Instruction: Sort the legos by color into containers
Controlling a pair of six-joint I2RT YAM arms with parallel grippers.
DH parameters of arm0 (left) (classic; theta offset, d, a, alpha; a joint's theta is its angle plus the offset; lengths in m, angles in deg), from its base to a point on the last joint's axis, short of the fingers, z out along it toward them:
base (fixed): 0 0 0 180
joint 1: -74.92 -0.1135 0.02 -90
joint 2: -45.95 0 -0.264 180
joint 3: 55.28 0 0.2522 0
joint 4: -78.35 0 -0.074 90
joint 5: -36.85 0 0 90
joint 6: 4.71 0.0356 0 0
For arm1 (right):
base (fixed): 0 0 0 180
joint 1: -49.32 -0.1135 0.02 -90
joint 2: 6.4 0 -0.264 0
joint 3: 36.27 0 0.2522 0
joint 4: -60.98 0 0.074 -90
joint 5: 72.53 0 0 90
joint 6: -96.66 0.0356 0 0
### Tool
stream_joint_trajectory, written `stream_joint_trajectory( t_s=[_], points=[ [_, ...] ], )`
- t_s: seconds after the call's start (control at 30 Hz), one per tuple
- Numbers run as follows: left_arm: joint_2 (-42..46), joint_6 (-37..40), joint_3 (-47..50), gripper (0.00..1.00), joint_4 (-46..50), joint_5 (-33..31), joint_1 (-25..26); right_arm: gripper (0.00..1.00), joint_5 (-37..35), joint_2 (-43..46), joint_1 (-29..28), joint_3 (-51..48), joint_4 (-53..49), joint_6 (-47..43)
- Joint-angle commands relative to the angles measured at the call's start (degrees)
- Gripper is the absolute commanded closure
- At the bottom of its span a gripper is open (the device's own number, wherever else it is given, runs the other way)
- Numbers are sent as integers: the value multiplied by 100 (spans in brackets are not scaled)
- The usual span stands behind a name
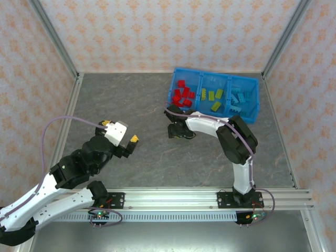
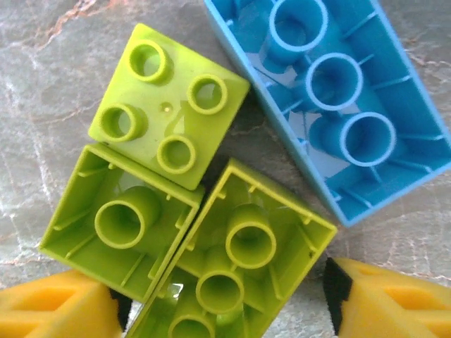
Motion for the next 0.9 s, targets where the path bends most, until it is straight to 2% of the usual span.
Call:
stream_joint_trajectory(
  t_s=[0.0,0.17,0.3,0.4,0.53,0.63,0.77,0.87],
  points=[
    [34,131,56,0,111,5,-27,34,-387,171,-6,-171,-36,155],
    [43,123,78,0,118,7,-32,56,-346,486,117,-542,98,358],
    [43,173,86,0,130,191,-28,67,-184,749,164,-822,170,419],
    [51,248,80,0,153,565,-32,74,-20,1061,164,-1077,215,495],
    [34,523,70,0,299,1426,-32,79,235,1746,148,-1561,375,743],
    [34,671,53,0,378,1977,-29,81,55,2602,137,-1938,482,905],
    [8,732,42,0,417,2128,-32,82,-570,3589,305,-1986,396,883],
    [-18,755,41,0,444,2201,-30,82,-950,3817,782,-1732,368,628]
  ],
)
